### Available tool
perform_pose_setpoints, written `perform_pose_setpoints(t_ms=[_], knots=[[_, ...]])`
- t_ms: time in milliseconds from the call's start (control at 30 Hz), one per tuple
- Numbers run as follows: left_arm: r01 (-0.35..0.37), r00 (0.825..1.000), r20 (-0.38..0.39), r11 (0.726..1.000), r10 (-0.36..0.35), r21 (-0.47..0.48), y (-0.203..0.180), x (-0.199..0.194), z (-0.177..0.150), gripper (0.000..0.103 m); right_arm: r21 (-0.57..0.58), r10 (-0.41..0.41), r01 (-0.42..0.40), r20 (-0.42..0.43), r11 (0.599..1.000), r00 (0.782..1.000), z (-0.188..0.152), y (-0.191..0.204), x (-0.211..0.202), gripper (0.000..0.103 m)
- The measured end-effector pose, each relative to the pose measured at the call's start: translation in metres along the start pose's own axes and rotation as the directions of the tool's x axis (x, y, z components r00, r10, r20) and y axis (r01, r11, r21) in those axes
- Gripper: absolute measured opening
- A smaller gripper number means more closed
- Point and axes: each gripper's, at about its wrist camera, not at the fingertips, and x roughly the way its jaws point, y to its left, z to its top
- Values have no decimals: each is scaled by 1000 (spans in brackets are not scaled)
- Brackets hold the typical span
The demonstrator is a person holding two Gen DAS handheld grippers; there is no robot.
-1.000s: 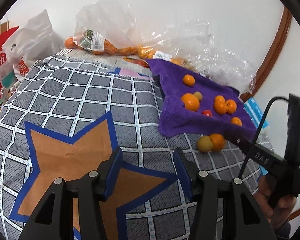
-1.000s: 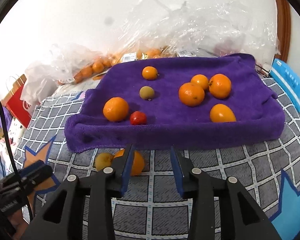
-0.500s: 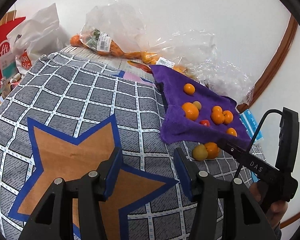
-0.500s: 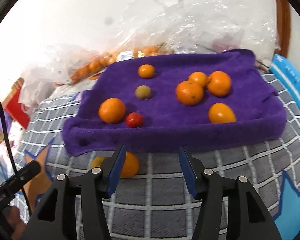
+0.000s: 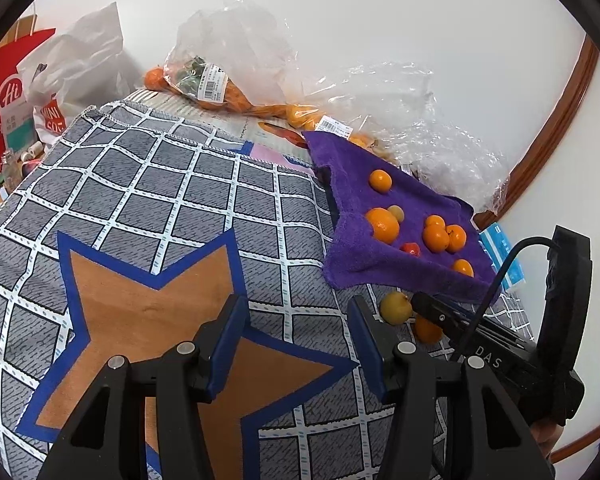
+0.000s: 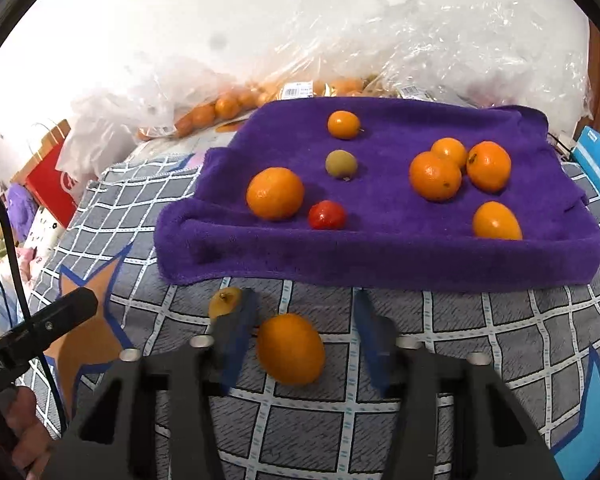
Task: Organize fruits
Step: 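Close the right gripper on the loose orange while the left gripper approaches the greenish fruit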
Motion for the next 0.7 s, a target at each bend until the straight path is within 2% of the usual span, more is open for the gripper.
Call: perform_pose_setpoints(t_ms=[33, 200, 367, 467, 600, 667, 700], knots=[[-1, 1000, 1, 1000, 1, 0, 0, 0, 0, 51, 4, 6, -6, -1, 1000, 1000, -1, 0, -1, 29], [-2, 1000, -4, 1000, 2, 1, 0, 1, 0, 51, 2, -12, 12, 21, 1000, 1000, -1, -2, -6, 25], [-4, 1000, -7, 1000, 4, 2, 1, 2, -1, 51, 17, -23, 23, 39, 1000, 999, -2, -9, -15, 16], [-4, 1000, -14, 1000, 4, 7, 0, 3, -1, 51, 11, -32, 31, 43, 999, 999, -3, -12, -18, 17], [-10, 1000, -13, 1000, 10, 8, 0, 4, -1, 51, -11, -26, 27, 32, 1000, 999, -4, -10, -18, 25], [-12, 1000, -16, 1000, 12, 4, 1, 5, 0, 51, -26, -30, 31, 15, 999, 999, -5, -7, -15, 36], [-12, 1000, -18, 1000, 12, 3, 1, 5, -1, 51, -30, -23, 23, 3, 999, 1000, -6, -5, -12, 37]])
